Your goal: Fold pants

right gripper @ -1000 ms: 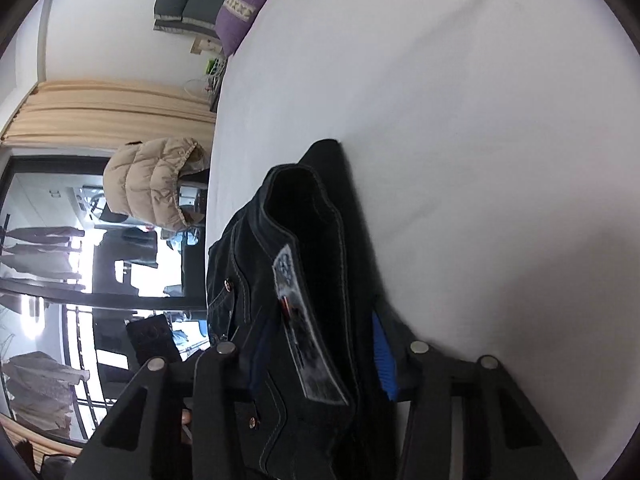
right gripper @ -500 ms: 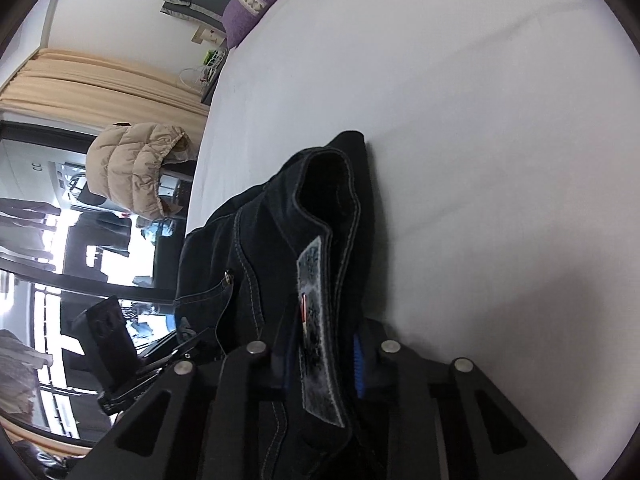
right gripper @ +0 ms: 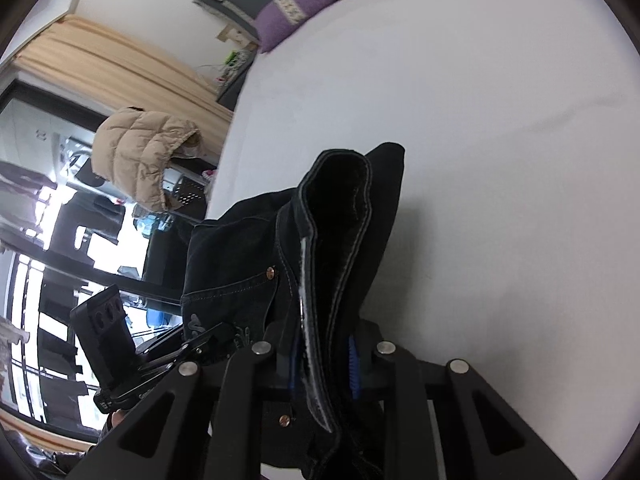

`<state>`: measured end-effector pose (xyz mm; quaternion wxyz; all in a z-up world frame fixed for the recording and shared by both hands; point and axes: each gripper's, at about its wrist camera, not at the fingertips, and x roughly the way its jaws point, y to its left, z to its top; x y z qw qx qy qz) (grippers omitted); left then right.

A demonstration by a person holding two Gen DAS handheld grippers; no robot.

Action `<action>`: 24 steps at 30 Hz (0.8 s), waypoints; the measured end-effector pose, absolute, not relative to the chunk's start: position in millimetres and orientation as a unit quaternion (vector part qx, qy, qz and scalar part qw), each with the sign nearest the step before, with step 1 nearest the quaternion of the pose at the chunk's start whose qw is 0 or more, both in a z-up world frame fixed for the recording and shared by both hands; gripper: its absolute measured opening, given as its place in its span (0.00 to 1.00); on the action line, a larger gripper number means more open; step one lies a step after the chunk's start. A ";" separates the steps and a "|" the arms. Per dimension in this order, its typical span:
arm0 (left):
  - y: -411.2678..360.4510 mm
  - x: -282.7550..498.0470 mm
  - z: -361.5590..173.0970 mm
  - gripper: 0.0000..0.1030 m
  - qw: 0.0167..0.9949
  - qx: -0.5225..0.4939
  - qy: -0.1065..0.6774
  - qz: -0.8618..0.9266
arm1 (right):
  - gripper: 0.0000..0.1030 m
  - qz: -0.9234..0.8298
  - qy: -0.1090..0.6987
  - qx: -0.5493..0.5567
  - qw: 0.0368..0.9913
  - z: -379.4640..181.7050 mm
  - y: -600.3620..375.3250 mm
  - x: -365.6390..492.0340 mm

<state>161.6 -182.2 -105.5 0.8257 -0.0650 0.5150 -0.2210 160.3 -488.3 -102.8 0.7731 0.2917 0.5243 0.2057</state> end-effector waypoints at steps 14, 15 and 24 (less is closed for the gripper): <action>-102.4 197.8 -64.3 0.27 0.859 -0.042 0.477 -0.179 | 0.19 0.243 0.507 0.287 0.776 -80.2 -419.7 235.0; -96.1 205.7 -62.0 0.27 0.862 -0.039 0.475 -0.175 | 0.19 0.245 0.505 0.289 0.776 -80.0 -415.9 243.5; -45.9 267.1 -94.8 0.27 0.854 -0.056 0.490 -0.165 | 0.19 0.233 0.522 0.325 0.754 -121.9 -392.2 308.7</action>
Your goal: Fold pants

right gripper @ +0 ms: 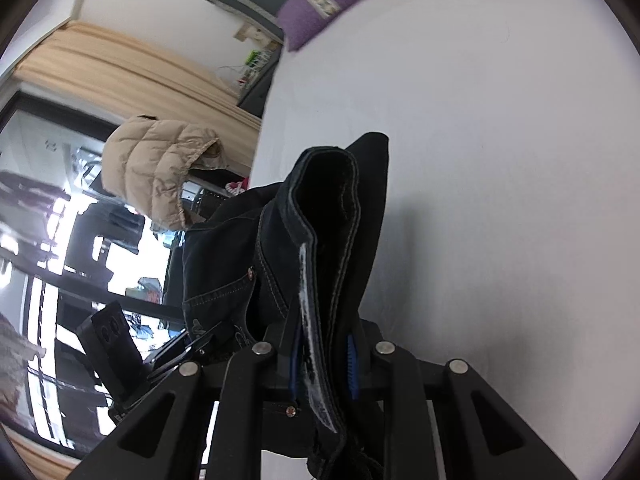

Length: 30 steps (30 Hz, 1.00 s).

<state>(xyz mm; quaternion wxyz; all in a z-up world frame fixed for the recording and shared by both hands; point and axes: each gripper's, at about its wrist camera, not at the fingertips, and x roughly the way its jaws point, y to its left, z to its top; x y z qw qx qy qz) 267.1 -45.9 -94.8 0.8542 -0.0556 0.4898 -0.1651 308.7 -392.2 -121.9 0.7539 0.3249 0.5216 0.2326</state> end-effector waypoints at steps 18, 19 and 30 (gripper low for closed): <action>-8.9 286.9 -153.4 0.42 0.833 -0.183 0.484 -0.196 | 0.44 0.221 0.514 0.409 0.721 -195.1 -423.7 303.1; -8.8 283.5 -151.3 0.42 0.835 -0.181 0.482 -0.193 | 0.47 0.210 0.508 0.411 0.727 -192.4 -428.9 297.0; -33.9 149.7 -36.3 0.85 0.938 -0.059 0.334 -0.078 | 0.65 0.092 0.434 0.347 0.826 -116.4 -457.0 198.1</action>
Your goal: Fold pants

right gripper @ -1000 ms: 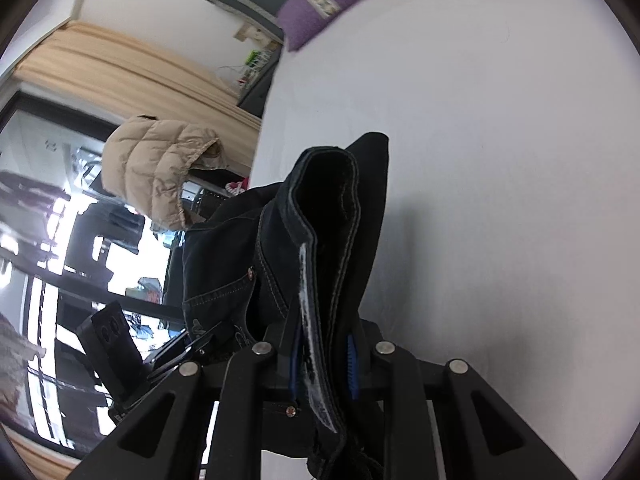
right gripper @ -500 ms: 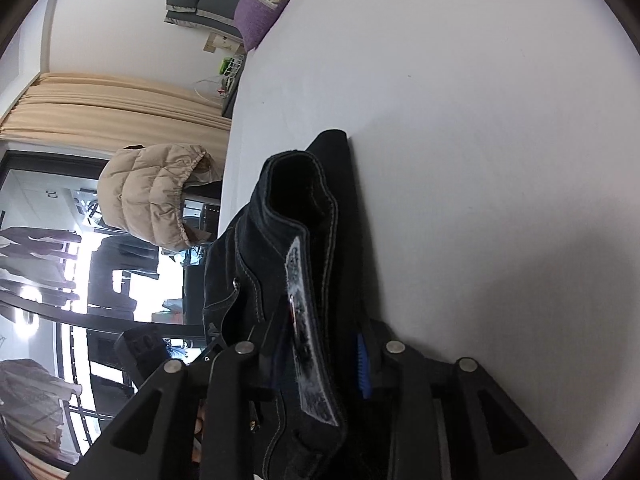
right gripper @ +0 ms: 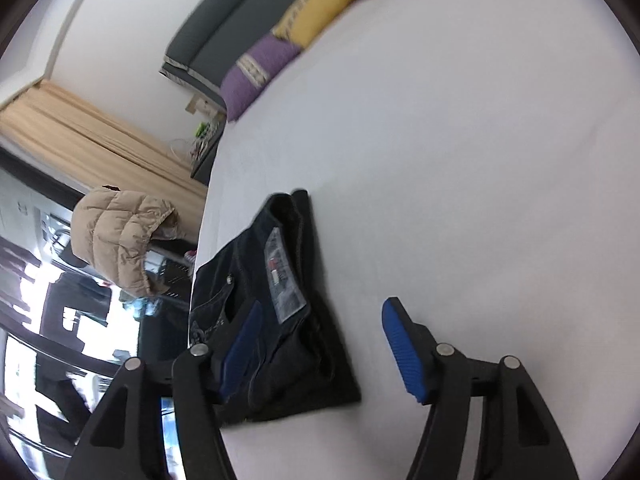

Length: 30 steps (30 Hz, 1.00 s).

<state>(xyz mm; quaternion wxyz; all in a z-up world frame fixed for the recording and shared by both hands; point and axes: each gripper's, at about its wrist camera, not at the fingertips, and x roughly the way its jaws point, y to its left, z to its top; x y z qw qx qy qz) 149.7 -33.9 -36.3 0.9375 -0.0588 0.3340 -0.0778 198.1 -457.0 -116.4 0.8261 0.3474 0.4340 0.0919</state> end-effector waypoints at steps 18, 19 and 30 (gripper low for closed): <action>-83.8 -38.3 127.8 1.00 0.989 0.036 0.138 0.032 | 1.00 -0.019 0.082 0.135 0.987 100.6 -414.1 3.2; -85.9 -42.3 126.5 1.00 0.989 0.035 0.140 0.036 | 1.00 -0.022 0.070 0.125 0.989 105.2 -411.1 -6.0; -92.3 -37.0 82.6 1.00 0.974 0.017 0.221 0.052 | 1.00 0.017 0.161 0.075 0.984 85.7 -371.5 -19.4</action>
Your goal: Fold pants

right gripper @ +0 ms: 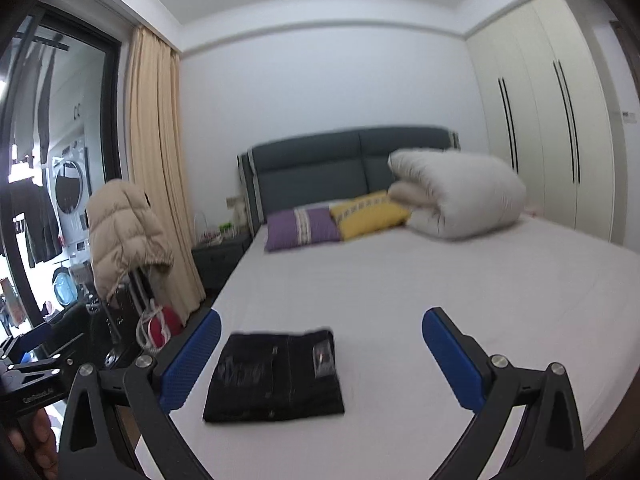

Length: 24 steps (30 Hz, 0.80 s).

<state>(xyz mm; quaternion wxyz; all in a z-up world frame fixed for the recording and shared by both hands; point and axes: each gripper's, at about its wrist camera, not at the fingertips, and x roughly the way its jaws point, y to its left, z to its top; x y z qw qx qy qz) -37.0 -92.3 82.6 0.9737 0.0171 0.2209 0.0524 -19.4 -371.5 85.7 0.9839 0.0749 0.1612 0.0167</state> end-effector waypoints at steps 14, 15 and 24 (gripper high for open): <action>-101.0 14.2 -33.0 1.00 0.927 0.000 0.368 0.074 | 1.00 0.009 0.268 0.057 0.962 16.0 -349.7 -3.3; -101.7 16.7 -38.8 1.00 0.926 -0.001 0.372 0.071 | 1.00 0.010 0.278 0.057 0.959 12.6 -349.5 -1.3; -97.4 25.9 -65.5 1.00 0.915 -0.008 0.396 0.077 | 1.00 0.009 0.338 0.045 0.940 -9.2 -346.4 7.2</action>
